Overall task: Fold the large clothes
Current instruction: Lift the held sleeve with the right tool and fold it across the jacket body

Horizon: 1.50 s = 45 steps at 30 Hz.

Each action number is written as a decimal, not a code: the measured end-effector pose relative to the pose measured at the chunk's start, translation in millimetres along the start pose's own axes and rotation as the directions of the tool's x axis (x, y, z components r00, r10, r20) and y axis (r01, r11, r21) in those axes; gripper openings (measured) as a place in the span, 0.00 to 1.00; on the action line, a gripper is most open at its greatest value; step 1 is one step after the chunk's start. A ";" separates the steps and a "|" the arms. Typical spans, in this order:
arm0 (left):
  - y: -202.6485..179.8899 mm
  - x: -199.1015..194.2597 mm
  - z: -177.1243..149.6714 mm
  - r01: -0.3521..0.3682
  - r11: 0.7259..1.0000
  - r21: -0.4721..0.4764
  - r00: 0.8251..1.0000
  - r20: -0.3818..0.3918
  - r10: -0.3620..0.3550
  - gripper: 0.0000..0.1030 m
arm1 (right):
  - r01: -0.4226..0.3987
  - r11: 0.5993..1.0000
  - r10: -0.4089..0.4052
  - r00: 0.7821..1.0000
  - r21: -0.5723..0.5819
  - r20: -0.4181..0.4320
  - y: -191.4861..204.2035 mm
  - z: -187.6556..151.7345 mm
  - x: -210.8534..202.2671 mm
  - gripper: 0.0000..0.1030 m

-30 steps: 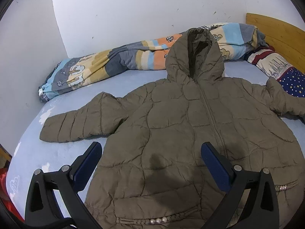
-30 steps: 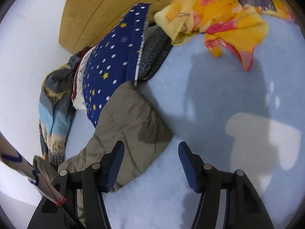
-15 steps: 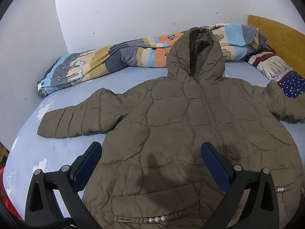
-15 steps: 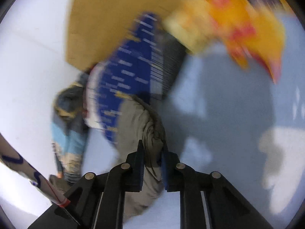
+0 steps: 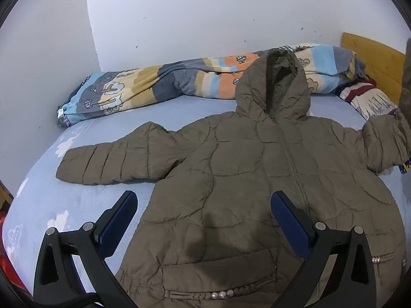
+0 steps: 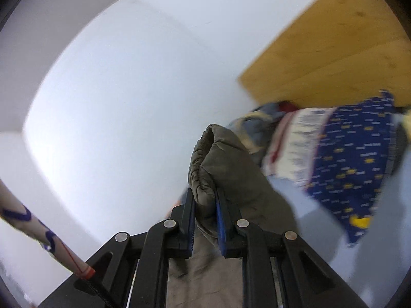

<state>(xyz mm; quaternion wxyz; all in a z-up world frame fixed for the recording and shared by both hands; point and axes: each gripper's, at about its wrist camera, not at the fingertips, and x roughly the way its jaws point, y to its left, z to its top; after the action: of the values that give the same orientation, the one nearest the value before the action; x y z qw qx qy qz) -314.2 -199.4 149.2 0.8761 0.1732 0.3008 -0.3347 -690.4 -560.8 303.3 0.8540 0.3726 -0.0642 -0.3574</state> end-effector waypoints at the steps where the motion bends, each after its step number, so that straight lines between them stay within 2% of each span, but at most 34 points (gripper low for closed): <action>1: 1.7 0.1 0.4 -0.002 1.000 -0.004 1.000 0.000 0.002 1.00 | -0.034 0.999 0.034 0.999 -0.015 -0.021 13.2 -5.7 4.9 0.15; 3: 5.2 -0.3 1.7 -0.002 1.000 -0.018 1.000 0.003 0.002 1.00 | -0.076 0.996 0.074 0.996 -0.036 -0.057 28.1 -17.8 12.7 0.15; 6: 9.6 -2.1 3.3 0.004 0.999 -0.036 1.000 0.007 -0.004 1.00 | -0.171 0.985 0.165 0.975 -0.032 -0.147 52.5 -44.4 29.5 0.15; 9: 10.2 -4.5 3.5 -0.004 0.999 -0.036 1.000 0.017 0.005 1.00 | -0.217 0.975 0.203 0.952 -0.040 -0.229 65.4 -72.9 47.1 0.15; 11: 12.0 -6.0 2.7 -0.005 0.999 -0.040 1.000 0.019 0.006 1.00 | -0.235 0.970 0.209 0.932 -0.056 -0.295 77.1 -98.0 62.1 0.15; 16: 24.9 -7.1 2.1 -0.019 0.997 -0.070 1.000 0.016 0.020 1.00 | -0.304 0.951 0.254 0.863 -0.048 -0.438 101.3 -155.1 94.3 0.15; 19: 32.4 -5.3 1.5 -0.027 0.996 -0.087 1.000 0.006 0.028 1.00 | -0.328 0.943 0.254 0.823 -0.061 -0.508 111.3 -190.1 114.9 0.15; 21: 37.1 -3.1 1.2 -0.029 0.994 -0.102 1.000 -0.005 0.028 1.00 | -0.329 0.942 0.240 0.804 -0.070 -0.544 117.0 -211.1 123.8 0.14; 28: 40.0 2.5 -0.6 -0.033 0.993 -0.114 0.999 -0.031 0.029 1.00 | -0.274 0.958 0.141 0.710 -0.086 -0.690 104.5 -298.2 154.8 0.14; 31: 38.7 4.3 -0.2 -0.034 0.994 -0.107 0.999 -0.032 0.031 1.00 | -0.274 0.957 0.126 0.685 -0.094 -0.717 101.3 -317.9 151.4 0.15; 33: 37.6 6.0 -1.6 -0.038 0.994 -0.103 0.999 -0.037 0.035 1.00 | -0.264 0.959 0.105 0.667 -0.102 -0.738 101.3 -325.9 151.6 0.19; 34: 37.1 6.5 -1.7 -0.037 0.994 -0.104 0.999 -0.039 0.033 1.00 | -0.266 0.960 0.107 0.643 -0.091 -0.759 100.3 -329.2 153.5 0.39; 35: 37.0 6.9 -2.2 -0.038 0.994 -0.106 0.999 -0.040 0.034 1.00 | -0.270 0.959 0.108 0.626 -0.085 -0.772 101.8 -329.4 155.8 0.66; 36: 36.8 7.1 -2.1 -0.040 0.993 -0.107 0.998 -0.041 0.036 1.00 | -0.278 0.957 0.112 0.618 -0.084 -0.779 106.1 -327.5 152.5 0.72; 38: 37.0 8.2 -1.6 -0.040 0.993 -0.111 0.998 -0.042 0.036 1.00 | -0.316 0.945 0.141 0.623 -0.084 -0.769 110.6 -317.6 147.8 0.73; 42: 34.6 11.0 -2.3 -0.042 0.994 -0.104 0.998 -0.045 0.038 1.00 | -0.311 0.949 0.182 0.680 -0.055 -0.711 100.5 -283.0 143.5 0.73; 44: 32.3 15.3 -3.4 -0.044 0.994 -0.097 0.998 -0.057 0.038 1.00 | -0.234 0.967 0.109 0.732 -0.098 -0.673 85.2 -265.3 143.6 0.73; 45: 31.1 17.2 -3.7 -0.043 0.995 -0.092 0.997 -0.064 0.037 1.00 | -0.175 0.975 0.043 0.755 -0.139 -0.654 75.5 -259.5 147.1 0.73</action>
<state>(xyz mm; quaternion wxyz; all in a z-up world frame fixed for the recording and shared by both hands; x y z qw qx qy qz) -284.0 -183.5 138.5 0.8800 0.1482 0.3398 -0.2971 -442.1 -469.1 146.4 0.8747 0.3846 0.2472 -0.1607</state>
